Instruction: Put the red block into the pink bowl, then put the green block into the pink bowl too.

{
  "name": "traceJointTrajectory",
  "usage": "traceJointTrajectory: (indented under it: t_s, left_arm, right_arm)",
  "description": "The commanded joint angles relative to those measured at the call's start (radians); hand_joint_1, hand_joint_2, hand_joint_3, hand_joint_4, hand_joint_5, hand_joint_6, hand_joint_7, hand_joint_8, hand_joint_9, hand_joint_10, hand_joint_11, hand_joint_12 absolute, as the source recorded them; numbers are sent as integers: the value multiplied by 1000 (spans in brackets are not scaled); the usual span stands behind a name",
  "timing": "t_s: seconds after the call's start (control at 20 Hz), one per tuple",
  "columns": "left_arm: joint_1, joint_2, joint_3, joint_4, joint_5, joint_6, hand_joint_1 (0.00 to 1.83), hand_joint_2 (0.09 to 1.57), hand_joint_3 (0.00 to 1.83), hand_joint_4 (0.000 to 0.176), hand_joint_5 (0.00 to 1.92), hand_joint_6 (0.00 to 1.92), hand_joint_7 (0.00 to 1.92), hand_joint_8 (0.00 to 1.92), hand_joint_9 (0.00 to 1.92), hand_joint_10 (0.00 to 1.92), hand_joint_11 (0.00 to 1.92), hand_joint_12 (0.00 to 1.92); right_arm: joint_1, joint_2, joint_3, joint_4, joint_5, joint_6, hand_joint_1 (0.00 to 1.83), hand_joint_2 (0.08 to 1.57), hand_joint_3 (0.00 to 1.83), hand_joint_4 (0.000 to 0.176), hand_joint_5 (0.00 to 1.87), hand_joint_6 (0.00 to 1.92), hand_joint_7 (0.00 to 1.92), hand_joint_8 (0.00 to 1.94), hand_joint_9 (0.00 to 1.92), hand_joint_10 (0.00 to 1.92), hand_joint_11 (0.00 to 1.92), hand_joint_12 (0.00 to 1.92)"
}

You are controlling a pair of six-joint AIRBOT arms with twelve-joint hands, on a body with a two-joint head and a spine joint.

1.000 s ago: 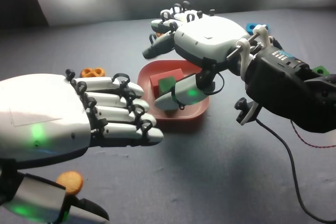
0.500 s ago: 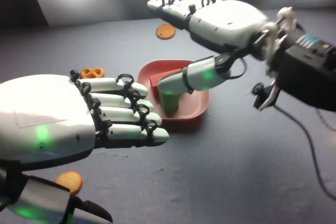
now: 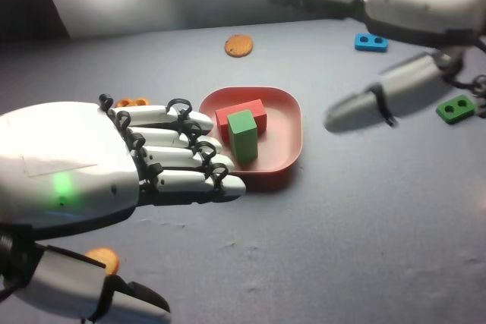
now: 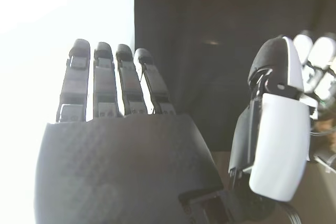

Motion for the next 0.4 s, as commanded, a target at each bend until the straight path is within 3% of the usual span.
traceJointTrajectory:
  t_s: [0.0, 0.05, 0.15, 0.25, 0.35]
  left_arm:
    - [-14, 0, -4, -37, -81, -3, 257, 1087, 1, 0, 243, 1, 228, 0, 189, 0, 0, 226]
    - [-14, 0, -6, -37, -82, -3, 303, 1092, 2, 0, 242, 0, 212, 0, 176, 0, 0, 223]
    - [-14, 0, -7, -38, -82, -3, 178, 1118, 1, 0, 206, 3, 182, 3, 157, 4, 0, 279]
    - [-14, 0, -7, -43, -78, -3, 188, 1140, 4, 0, 166, 1, 139, 2, 114, 2, 0, 105]
    - [-14, -1, -6, -44, -77, -3, 163, 1146, 3, 0, 160, 11, 146, 15, 116, 18, 1, 4]
  right_arm:
    - [17, 28, -13, -27, 118, 60, 456, 884, 7, 0, 0, 0, 0, 0, 0, 0, 35, 36]
    - [20, 67, -33, -107, 148, 138, 457, 897, 12, 0, 0, 0, 0, 0, 0, 0, 9, 28]
    - [21, 121, -78, -169, 160, 156, 416, 899, 8, 0, 0, 0, 0, 0, 0, 0, 6, 3]
    - [25, 158, -121, -218, 160, 182, 484, 895, 4, 0, 0, 0, 0, 0, 0, 0, 0, 0]
    - [49, 181, -159, -338, 151, 271, 505, 886, 0, 0, 0, 0, 0, 0, 0, 0, 21, 9]
